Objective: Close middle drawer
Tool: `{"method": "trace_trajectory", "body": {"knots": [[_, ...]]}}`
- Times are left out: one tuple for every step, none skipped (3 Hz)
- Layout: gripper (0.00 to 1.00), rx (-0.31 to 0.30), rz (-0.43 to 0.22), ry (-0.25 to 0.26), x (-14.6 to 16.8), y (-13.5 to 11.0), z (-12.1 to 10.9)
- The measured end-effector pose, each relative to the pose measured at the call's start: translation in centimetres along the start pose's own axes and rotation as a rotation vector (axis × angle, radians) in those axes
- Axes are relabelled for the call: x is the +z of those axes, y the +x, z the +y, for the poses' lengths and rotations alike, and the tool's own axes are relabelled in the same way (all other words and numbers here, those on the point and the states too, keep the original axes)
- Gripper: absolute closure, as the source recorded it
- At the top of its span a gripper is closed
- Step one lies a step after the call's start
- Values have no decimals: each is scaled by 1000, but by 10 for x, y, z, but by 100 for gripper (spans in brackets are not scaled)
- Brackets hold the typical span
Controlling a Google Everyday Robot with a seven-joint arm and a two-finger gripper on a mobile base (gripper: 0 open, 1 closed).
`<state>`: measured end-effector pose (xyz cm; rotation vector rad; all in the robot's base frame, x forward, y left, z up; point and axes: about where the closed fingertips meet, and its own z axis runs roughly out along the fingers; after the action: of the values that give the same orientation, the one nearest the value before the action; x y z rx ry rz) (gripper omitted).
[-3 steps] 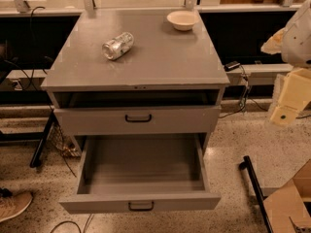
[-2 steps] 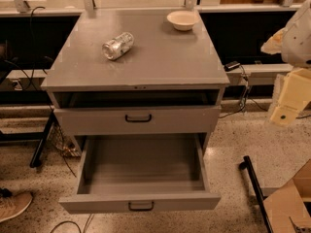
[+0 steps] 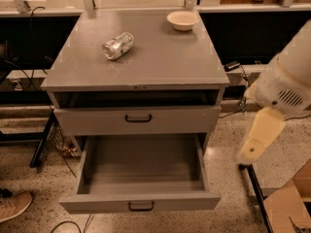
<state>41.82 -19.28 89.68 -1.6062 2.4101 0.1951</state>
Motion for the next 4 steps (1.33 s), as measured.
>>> {"method": "trace_trajectory", "body": {"knots": [[0,111,-70,-153,89,3,43],[0,126,-72,-154,93,6,42],[0,169,-75,-158,105,16,39],[0,312,-105,-176,150,56,35]]}}
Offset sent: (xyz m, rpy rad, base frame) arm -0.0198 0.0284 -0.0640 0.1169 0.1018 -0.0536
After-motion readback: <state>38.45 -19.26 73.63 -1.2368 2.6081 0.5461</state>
